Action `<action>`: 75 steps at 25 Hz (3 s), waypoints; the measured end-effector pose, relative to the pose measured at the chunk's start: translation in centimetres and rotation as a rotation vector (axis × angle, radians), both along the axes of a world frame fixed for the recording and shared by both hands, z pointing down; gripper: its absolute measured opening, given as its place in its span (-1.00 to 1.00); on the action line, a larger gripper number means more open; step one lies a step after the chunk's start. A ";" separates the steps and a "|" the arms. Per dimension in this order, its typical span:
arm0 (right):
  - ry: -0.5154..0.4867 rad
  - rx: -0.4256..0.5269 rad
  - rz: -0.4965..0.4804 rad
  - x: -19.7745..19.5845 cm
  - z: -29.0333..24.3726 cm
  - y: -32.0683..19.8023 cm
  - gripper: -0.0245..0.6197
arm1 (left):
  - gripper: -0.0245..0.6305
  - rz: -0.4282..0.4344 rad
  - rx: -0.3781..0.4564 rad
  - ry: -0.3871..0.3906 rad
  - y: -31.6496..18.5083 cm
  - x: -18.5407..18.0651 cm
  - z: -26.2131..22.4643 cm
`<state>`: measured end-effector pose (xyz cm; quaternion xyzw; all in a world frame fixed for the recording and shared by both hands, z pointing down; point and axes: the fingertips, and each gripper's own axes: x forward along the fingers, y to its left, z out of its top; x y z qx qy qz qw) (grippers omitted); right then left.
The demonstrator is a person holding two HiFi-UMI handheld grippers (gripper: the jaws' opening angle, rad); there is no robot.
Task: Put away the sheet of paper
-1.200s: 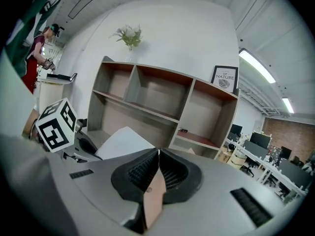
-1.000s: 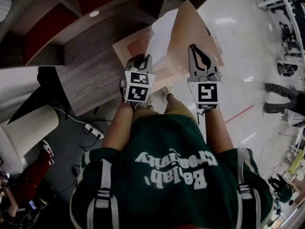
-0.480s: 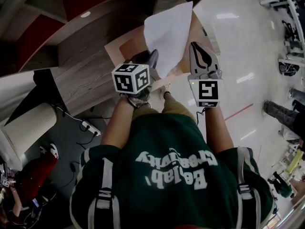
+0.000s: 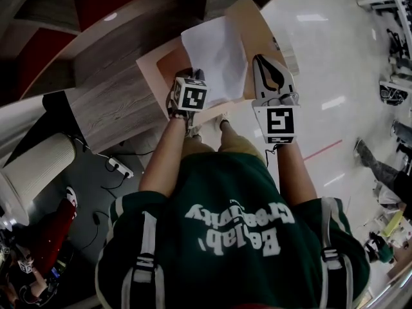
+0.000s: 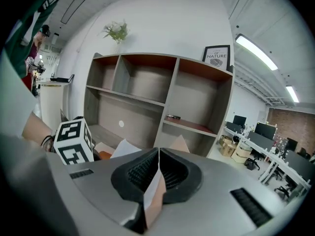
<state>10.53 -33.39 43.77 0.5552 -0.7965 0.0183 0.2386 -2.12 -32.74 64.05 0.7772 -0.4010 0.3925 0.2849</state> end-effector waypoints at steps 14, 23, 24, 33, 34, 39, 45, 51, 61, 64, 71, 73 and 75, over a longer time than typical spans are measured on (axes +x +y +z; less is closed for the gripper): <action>-0.027 -0.008 -0.073 -1.1 0.5 -0.7 -0.81 | 0.16 0.175 0.217 -0.449 1.7 -4.6 -0.9; -0.028 -0.014 -0.113 -1.4 1.2 -0.3 -0.81 | -0.87 0.206 0.366 -0.487 -0.5 -2.9 -0.3; -0.022 -0.005 -0.126 -1.4 1.3 -0.3 -0.81 | -0.87 0.220 0.356 -0.481 -0.9 -2.3 0.7; -0.016 -0.002 -0.140 -1.1 1.2 -0.1 -0.81 | -0.87 0.333 0.245 -0.464 -2.4 1.4 6.1; -0.020 -0.002 -0.140 -1.0 1.1 0.0 -0.81 | -0.87 0.341 0.217 -0.446 -2.0 2.0 6.6; -0.024 -0.010 -0.138 -0.7 1.2 0.0 -0.81 | -0.87 0.312 0.097 -0.311 0.0 4.1 7.7; -0.014 -0.028 -0.143 -1.0 2.0 -0.3 -0.81 | -0.87 0.257 0.028 -0.155 0.5 5.2 7.9; -0.015 -0.034 -0.159 -1.4 2.5 -0.7 -0.81 | -0.87 0.210 0.034 -0.185 -0.2 3.8 8.3; -0.017 -0.039 -0.195 -2.0 2.3 -1.0 -0.81 | -0.87 0.025 0.385 -0.394 -5.7 -1.9 2.0; -0.016 -0.044 -0.212 -2.8 2.6 -0.9 -0.81 | -0.87 0.004 0.321 -0.417 -6.5 -3.6 4.4; -0.018 -0.049 -0.241 -3.3 2.6 -0.7 -0.81 | -0.87 0.043 0.152 -0.483 -6.0 -2.7 8.1; -0.018 -0.052 -0.245 -3.1 2.5 -0.5 -0.81 | -0.87 0.040 0.148 -0.494 -6.0 -2.6 7.8; -0.023 -0.048 -0.246 -3.1 2.3 -0.4 -0.81 | -0.87 0.041 0.170 -0.493 -6.0 -2.2 7.0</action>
